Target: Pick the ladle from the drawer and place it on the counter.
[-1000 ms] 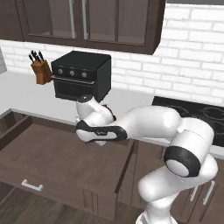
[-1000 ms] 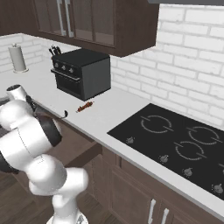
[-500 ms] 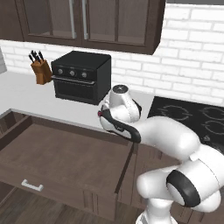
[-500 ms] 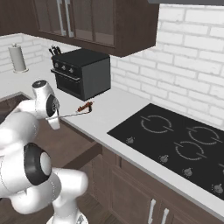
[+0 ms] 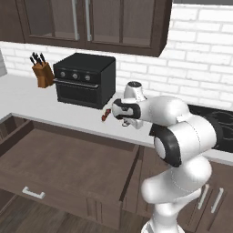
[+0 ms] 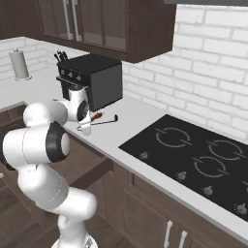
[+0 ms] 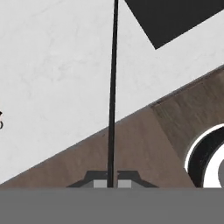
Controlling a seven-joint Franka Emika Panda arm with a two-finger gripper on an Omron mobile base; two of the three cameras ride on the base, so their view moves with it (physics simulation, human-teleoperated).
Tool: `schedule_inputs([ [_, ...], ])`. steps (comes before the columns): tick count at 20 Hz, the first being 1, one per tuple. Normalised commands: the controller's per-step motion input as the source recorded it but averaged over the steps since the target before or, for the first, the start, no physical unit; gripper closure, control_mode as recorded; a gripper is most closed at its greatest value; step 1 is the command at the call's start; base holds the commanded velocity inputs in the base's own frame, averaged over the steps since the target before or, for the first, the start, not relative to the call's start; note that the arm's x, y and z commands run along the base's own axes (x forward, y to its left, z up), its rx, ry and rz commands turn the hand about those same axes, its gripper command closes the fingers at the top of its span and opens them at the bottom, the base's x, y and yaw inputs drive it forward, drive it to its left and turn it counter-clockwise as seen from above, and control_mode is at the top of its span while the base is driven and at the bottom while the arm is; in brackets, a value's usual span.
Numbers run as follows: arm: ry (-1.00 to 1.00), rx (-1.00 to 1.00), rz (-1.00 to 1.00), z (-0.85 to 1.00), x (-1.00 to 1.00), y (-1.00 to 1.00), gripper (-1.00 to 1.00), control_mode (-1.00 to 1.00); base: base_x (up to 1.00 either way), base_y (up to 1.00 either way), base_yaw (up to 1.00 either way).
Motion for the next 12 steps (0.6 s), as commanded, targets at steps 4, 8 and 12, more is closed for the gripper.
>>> schedule_inputs([
  [4, 0.03, -0.11, 0.13, -0.66, 0.99, -0.15, 1.0, -1.0, 0.0, 0.0, 0.0],
  [8, -0.01, -0.13, 0.13, -0.79, 0.76, -0.08, -1.0, -1.0, 0.0, 0.0, 0.0],
  [12, -0.1, -0.04, 0.05, -0.55, 0.51, -0.13, -1.0, -1.0, 0.0, 0.0, 0.0],
])
